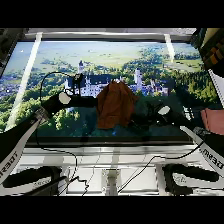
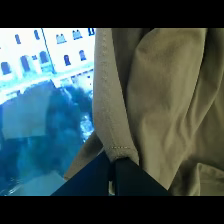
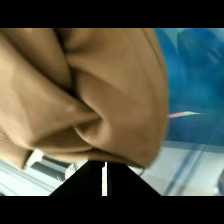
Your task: Fold the clothes and pants, and hang the long-sleeved shirts on hangers.
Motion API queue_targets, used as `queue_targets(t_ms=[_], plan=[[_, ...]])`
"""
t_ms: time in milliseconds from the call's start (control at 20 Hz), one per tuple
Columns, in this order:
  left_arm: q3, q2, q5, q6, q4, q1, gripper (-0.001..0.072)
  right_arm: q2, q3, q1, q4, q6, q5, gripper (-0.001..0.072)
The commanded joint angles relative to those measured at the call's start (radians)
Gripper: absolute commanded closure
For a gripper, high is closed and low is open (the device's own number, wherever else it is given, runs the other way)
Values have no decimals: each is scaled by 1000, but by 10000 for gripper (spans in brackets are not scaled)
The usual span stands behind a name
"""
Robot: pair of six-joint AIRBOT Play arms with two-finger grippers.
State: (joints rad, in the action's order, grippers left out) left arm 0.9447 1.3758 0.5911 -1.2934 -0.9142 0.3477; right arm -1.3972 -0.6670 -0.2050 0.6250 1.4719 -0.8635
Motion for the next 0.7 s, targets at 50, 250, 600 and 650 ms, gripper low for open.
queue_targets(t_ms=[50, 250, 600, 650], plan=[[2, -29, -1, 2, -2, -8, 694, 25, -94, 0, 35, -3, 12, 690], [25, -171, -1, 1, -146, -86, 695, 175, -298, 0, 265, -11, -14, 690], [41, -609, -95, 1, -411, -311, 695, 481, -632, 198, 586, 143, -11, 690], [41, -671, -133, 1, -423, -334, 694, 518, -657, 240, 584, 143, -17, 690]])
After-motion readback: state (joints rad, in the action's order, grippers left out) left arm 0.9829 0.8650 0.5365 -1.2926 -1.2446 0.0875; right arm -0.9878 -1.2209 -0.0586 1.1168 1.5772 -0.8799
